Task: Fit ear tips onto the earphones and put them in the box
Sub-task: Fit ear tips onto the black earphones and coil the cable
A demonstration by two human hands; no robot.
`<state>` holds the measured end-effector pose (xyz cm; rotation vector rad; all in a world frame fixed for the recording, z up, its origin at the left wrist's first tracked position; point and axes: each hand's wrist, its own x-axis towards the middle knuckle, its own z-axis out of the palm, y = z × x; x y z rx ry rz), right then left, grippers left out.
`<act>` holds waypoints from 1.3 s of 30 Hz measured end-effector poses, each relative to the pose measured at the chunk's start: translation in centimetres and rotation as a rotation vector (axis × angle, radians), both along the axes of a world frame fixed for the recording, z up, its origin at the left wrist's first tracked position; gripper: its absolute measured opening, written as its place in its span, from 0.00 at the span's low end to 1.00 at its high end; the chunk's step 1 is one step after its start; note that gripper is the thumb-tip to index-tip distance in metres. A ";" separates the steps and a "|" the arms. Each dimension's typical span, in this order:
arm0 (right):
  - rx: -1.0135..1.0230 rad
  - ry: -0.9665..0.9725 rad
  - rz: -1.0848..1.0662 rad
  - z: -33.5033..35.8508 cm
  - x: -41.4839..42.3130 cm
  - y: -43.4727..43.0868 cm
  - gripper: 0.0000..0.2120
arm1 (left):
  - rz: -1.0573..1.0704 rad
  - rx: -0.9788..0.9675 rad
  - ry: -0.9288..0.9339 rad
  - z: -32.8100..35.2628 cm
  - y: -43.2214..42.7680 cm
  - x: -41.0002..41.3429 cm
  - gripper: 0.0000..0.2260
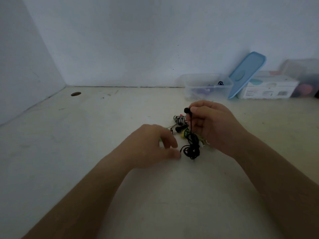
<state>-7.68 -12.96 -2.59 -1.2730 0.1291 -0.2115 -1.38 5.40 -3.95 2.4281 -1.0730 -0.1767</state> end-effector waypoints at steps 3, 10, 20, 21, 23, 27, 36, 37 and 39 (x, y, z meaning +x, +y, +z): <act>0.017 0.010 -0.012 0.0 0.0 0.0 0.07 | -0.031 0.073 0.010 0.0 0.0 -0.3 0.05; -0.035 -0.004 -0.012 -0.5 0.1 -0.4 0.06 | 0.013 -0.012 -0.033 -0.3 -0.3 -1.0 0.06; -0.134 -0.028 0.077 -0.5 0.1 -0.7 0.09 | -0.038 -0.168 0.080 -0.2 -0.5 -0.8 0.05; -0.187 -0.032 0.085 -0.6 0.0 -0.7 0.09 | -0.022 -0.240 0.136 0.1 -0.4 -0.8 0.05; -0.330 -0.028 0.085 -0.6 0.0 -0.6 0.10 | 0.031 -0.414 0.272 0.8 -0.2 -0.9 0.03; -0.494 -0.008 0.068 -0.8 0.1 0.2 0.16 | 0.194 -0.613 0.438 1.0 -0.1 -0.9 0.03; -0.773 -0.246 -0.012 -1.0 -0.1 0.9 0.10 | 0.245 -0.843 0.804 1.1 -0.6 -0.8 0.06; -0.786 -0.274 -0.016 -0.9 -0.2 0.8 0.10 | 0.242 -0.856 0.826 1.1 -0.7 -0.8 0.05; -0.818 -0.287 -0.022 -0.9 -0.1 0.8 0.06 | 0.224 -0.878 0.873 1.0 -0.7 -0.8 0.05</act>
